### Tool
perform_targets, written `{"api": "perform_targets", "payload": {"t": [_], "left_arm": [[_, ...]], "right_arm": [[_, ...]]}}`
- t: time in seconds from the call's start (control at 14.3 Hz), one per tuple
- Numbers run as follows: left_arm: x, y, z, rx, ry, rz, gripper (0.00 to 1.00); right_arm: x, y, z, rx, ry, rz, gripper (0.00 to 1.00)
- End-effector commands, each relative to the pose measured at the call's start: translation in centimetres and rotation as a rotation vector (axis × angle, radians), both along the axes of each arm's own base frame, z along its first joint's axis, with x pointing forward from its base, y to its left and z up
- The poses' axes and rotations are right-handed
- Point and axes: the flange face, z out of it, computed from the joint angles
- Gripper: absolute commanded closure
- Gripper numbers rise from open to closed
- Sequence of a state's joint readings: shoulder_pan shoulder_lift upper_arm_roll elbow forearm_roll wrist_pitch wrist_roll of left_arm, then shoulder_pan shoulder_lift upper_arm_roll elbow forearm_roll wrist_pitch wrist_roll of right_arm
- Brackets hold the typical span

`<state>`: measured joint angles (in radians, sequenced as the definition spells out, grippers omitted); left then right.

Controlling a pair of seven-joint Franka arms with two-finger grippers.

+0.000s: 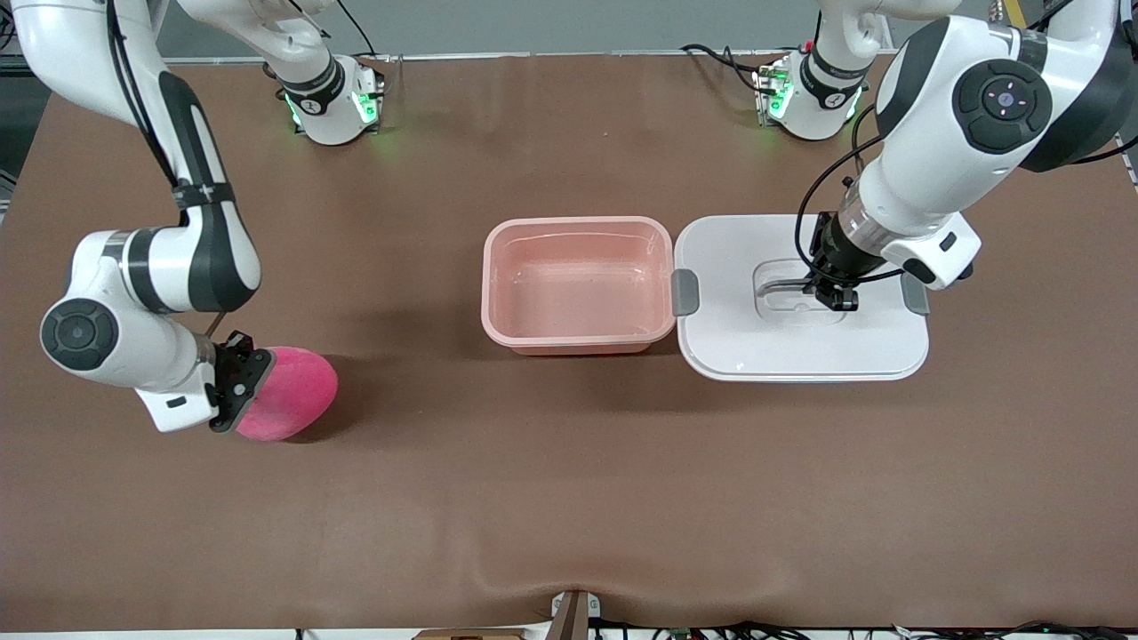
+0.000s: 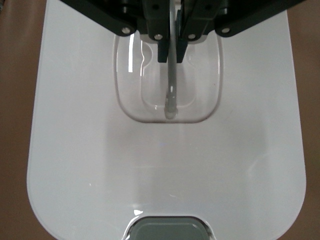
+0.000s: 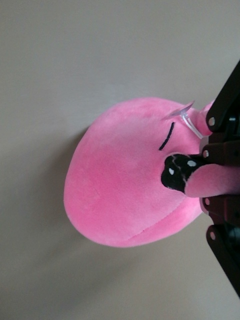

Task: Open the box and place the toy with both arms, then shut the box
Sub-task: 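Grasp the pink plush with the right gripper, then carry the pink plush over the open pink box with the right gripper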

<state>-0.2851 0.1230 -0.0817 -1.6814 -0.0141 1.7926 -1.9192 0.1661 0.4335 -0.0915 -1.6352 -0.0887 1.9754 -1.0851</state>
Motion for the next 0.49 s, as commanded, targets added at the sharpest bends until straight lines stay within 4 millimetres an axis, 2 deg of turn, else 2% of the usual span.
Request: {"api": "perform_targets", "payload": {"t": [0.0,0.21,0.42], "left_arm": [[-0.9,0.7,0.6,0.014,-0.012,-0.024,1.0],[-1.1,0.8,0.5,0.015,-0.009,-0.024,1.0],[-1.2,0.8,0.5,0.016,-0.008,-0.024,1.0]], "right_arm": [[-2.0,6.4,4.4,-0.081,-0.02,0.169,1.0],[-6.1,16.4,8.5,-0.186,-0.051,0.359,1.0],[-10.7,25.3,10.6,-0.267,-0.116,0.491,1.0]]}}
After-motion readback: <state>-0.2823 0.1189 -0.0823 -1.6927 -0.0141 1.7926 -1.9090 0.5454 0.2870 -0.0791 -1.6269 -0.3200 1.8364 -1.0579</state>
